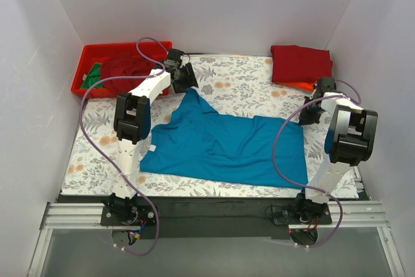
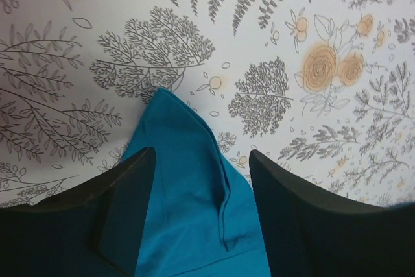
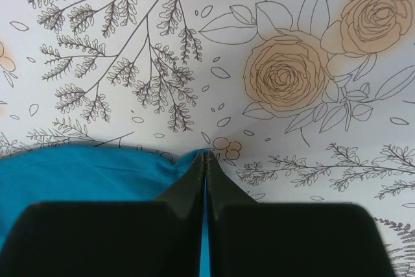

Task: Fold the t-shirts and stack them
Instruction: Fold the tshirt

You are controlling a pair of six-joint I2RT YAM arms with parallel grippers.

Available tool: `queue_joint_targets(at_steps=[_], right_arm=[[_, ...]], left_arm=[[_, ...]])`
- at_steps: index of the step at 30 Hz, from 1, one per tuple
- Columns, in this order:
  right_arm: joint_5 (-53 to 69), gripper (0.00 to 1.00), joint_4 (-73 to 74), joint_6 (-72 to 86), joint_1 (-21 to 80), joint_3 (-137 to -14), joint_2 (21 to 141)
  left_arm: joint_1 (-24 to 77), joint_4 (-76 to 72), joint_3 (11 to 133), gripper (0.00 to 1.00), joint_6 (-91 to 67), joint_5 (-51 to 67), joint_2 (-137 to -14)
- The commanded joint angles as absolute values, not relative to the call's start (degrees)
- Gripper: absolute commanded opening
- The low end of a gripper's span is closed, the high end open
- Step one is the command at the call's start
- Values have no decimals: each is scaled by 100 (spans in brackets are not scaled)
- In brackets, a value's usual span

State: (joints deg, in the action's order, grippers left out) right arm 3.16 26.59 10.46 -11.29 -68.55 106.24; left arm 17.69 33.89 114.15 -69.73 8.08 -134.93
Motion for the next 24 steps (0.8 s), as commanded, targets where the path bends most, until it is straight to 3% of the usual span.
queue_joint_targets(at_steps=[1,20,24], right_arm=[[299,1,2839,932,-1178,-6785,10380],[510,1,2909,888,-1195,-6934,10600],[492,1,2909,888,-1187,-6943,10635]], left_arm=[[1740,3226,11452,56,-7119,326,-13333],[1802,2821,11839,43,-6864,-184,-13887],[1811,2795,11830,34,-6838,-167,-13966]])
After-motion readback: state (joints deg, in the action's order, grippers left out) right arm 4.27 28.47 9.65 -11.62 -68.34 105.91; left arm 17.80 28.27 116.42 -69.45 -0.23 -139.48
